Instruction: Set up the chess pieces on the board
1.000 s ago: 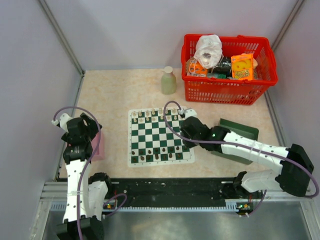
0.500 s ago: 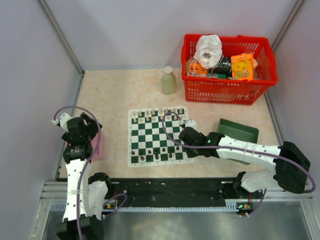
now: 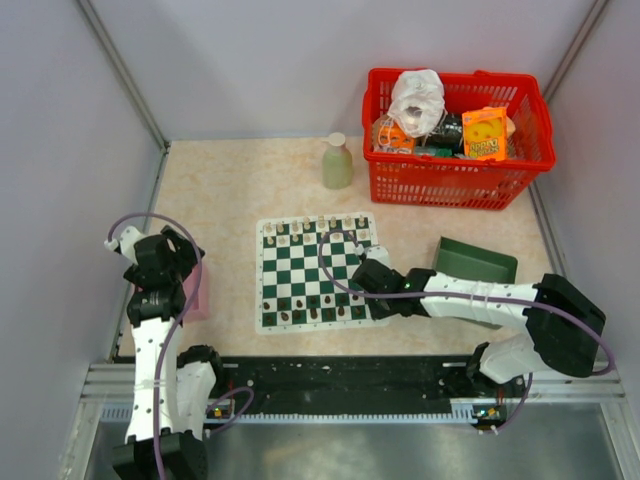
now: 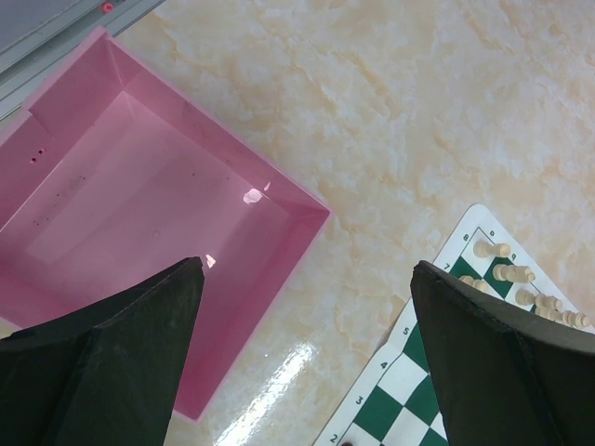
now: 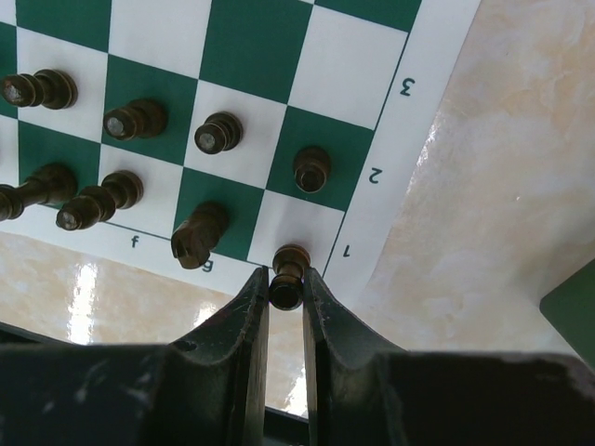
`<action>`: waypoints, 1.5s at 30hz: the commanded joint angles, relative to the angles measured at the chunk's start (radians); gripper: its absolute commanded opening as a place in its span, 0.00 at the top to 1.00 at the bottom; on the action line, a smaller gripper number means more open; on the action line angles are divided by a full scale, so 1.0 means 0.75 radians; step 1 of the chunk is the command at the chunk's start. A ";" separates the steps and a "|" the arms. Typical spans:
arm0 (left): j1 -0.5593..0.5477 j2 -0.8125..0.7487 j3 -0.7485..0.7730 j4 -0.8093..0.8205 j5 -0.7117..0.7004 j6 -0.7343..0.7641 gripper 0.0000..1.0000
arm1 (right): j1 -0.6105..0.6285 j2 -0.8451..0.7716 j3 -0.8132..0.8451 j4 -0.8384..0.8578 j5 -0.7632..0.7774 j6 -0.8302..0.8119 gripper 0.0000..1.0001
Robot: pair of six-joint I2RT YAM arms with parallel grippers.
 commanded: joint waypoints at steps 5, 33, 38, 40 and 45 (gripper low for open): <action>0.008 0.017 -0.008 0.064 -0.006 0.005 0.01 | 0.015 0.001 -0.043 0.097 0.020 0.056 0.83; 0.010 0.026 -0.002 0.076 0.027 0.003 0.01 | 0.015 -0.154 0.022 0.028 0.085 0.037 0.60; 0.008 0.046 0.004 0.082 0.053 0.000 0.01 | 0.009 -0.308 0.065 -0.039 0.258 -0.007 0.30; 0.008 0.054 0.008 0.082 0.060 -0.002 0.01 | -0.024 -0.363 0.072 -0.072 0.391 -0.022 0.17; 0.008 0.099 0.016 0.123 0.100 0.002 0.01 | -0.312 -0.463 0.110 -0.066 0.445 -0.079 0.05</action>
